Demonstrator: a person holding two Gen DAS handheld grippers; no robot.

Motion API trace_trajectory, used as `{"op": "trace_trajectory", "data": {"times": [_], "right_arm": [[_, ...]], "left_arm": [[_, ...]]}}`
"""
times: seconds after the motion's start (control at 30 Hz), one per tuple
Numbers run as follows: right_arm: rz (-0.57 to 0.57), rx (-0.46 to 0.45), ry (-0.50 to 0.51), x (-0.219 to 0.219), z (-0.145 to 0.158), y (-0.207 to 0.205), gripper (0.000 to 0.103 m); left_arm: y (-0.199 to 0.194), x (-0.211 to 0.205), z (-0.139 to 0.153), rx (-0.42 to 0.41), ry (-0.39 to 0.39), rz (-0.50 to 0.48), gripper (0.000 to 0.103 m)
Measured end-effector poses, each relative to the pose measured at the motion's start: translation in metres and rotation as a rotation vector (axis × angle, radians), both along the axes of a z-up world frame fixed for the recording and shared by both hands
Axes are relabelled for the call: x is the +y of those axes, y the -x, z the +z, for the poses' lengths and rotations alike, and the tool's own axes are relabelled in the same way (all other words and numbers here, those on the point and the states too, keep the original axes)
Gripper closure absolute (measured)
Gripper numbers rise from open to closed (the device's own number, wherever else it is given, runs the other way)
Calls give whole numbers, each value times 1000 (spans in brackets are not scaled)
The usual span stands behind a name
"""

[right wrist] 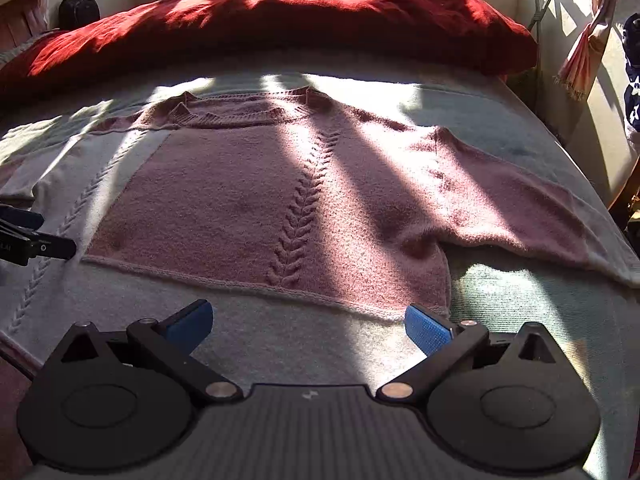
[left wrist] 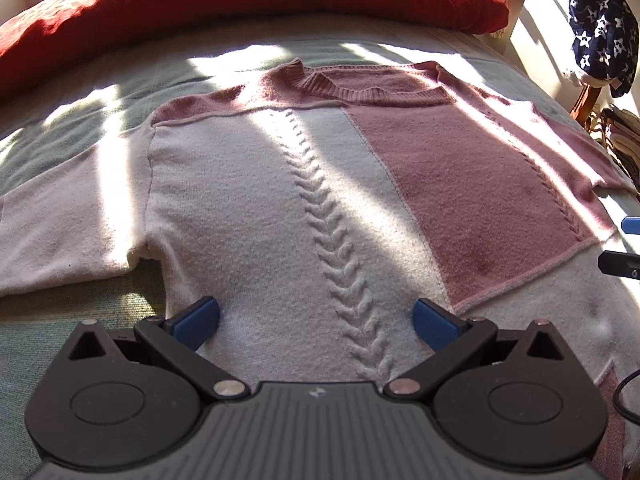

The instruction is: Fold clothes

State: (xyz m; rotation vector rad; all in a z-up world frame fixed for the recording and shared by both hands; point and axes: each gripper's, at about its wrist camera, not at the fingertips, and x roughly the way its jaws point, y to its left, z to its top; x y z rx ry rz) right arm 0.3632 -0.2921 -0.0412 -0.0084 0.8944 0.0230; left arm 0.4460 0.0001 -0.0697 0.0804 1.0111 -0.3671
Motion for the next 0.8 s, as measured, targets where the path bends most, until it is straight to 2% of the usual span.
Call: {"op": "trace_trajectory", "data": {"times": [0.1,0.2,0.3,0.43,0.5,0.6,0.67,0.8], "right_arm": [[-1,1,-2,-10,-6,-25,0],[-29,53,-49,-24,-23,-38,0],[-54,61,-96,-36,-25,-28,0],[-21,48,-61,-26,-10,-1,0],[38,51,-51,-14,-4,12,0],[87,71,-47,-5,-11,21,0],[115,86,-44,1,-17,26,0],[172,115,-39,12,-28,37,0]], "left_arm": [[-5,0,0,13,6,18,1],[-9,0,1,31,6,16,1],[-9,2,2,36,6,4,1],[-4,0,9,16,-4,-7,1],[7,0,18,-14,3,-35,1],[34,2,28,-28,3,-75,1],[52,6,31,-3,8,-87,1],[80,12,27,89,67,-100,1]]}}
